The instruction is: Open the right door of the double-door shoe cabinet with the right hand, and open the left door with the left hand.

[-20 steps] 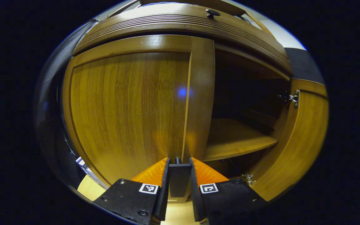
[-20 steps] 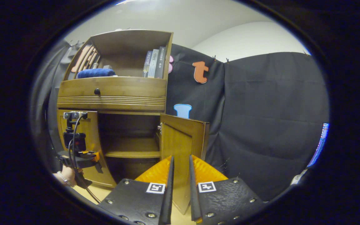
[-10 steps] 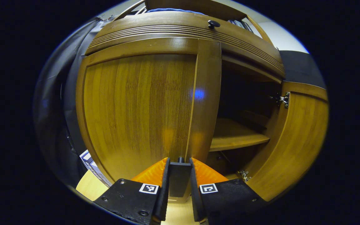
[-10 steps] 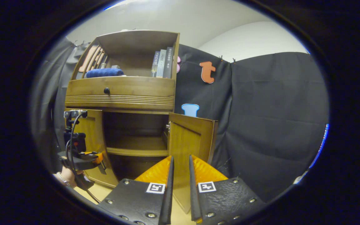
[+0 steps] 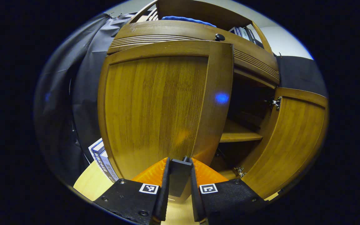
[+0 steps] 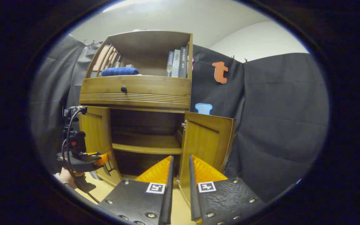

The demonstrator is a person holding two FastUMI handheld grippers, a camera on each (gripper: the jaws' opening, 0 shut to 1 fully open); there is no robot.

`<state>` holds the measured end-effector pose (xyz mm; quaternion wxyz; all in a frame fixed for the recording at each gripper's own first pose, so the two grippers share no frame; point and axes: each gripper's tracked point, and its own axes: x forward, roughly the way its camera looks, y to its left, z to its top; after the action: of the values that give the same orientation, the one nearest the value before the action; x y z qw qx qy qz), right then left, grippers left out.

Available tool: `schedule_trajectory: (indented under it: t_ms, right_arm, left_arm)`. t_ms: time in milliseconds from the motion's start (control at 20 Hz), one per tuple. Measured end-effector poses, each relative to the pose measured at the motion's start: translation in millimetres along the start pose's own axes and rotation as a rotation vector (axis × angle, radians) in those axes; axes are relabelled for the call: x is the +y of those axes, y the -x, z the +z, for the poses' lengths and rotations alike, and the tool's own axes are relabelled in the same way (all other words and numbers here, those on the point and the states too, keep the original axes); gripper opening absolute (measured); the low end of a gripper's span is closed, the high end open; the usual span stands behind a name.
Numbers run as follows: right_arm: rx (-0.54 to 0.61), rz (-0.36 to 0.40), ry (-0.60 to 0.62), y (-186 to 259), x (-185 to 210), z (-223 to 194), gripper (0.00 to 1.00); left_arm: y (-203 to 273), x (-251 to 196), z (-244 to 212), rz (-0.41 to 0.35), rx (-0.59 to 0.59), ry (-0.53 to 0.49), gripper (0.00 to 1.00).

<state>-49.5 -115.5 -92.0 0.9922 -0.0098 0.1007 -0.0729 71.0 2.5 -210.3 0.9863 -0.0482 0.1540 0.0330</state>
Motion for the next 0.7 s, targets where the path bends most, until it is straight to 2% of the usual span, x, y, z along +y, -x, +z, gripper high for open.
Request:
schedule_trajectory:
  t_ms: [250,300,400,600,700]
  right_arm:
    - [0.004,0.069,-0.002,0,22,-3,0.24]
    - [0.004,0.084,-0.002,-1,26,-2,0.27]
    - [0.008,0.113,0.001,-4,33,-2,0.24]
    - [0.021,0.171,0.004,-8,51,-8,0.24]
    - [0.024,0.197,0.002,-10,60,-9,0.24]
  left_arm:
    - [28,12,-2,0.012,0.004,0.027,0.34]
    - [33,15,-3,0.013,0.005,0.032,0.34]
    - [42,19,-4,0.014,0.009,0.045,0.31]
    - [54,27,-5,0.006,0.023,0.069,0.36]
    - [60,31,-6,0.001,0.028,0.074,0.34]
